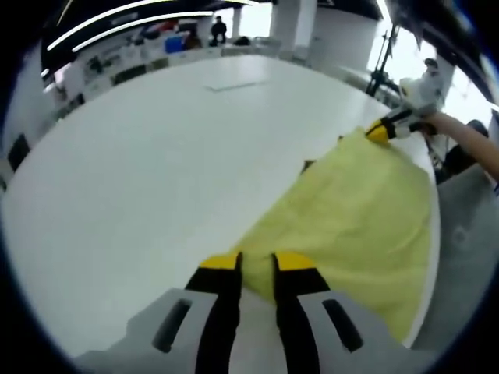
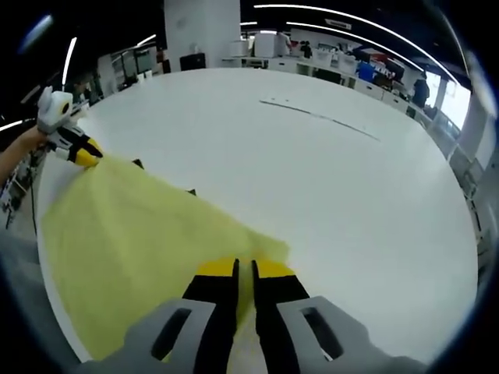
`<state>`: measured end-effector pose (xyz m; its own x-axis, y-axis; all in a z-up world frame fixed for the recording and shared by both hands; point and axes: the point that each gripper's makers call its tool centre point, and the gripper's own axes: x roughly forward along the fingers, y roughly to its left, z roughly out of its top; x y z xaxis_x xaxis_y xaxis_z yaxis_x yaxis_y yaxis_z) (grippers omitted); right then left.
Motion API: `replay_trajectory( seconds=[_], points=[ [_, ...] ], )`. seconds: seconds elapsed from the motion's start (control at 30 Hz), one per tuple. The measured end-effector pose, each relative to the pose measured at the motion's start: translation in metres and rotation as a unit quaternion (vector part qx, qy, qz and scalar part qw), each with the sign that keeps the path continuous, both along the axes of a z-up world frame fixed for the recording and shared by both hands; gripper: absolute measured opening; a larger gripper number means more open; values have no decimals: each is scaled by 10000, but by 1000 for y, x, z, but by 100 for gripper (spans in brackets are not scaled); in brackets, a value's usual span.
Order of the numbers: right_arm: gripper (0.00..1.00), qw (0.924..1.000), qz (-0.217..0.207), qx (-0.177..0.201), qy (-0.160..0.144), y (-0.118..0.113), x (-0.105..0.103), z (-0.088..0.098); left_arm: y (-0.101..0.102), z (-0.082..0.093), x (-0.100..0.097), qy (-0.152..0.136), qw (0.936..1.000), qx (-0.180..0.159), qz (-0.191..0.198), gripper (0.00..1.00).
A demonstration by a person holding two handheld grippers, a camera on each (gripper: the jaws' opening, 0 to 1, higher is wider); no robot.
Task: Fold the garment on the visible template until the final outline fits inside the template.
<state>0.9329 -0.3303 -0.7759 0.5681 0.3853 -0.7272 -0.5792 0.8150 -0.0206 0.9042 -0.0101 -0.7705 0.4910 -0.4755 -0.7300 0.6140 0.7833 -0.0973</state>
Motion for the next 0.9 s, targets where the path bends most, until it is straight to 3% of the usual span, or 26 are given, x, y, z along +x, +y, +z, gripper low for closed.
replay_trajectory(
  seconds=[0.27, 0.5, 0.9],
  points=[
    [13, 10000, 37, -49, -68, 2, -7, 5, -7, 4, -10, 119, 9998, -144, -60, 25],
    [21, 9998, 98, 94, -168, 8, -12, 16, -5, 12, -14, 94, 9999, -17, -122, 26],
    [34, 9992, 125, 79, -358, 9, -18, 32, -11, 31, -20, 0, 9997, -110, -219, 33]
  ],
)
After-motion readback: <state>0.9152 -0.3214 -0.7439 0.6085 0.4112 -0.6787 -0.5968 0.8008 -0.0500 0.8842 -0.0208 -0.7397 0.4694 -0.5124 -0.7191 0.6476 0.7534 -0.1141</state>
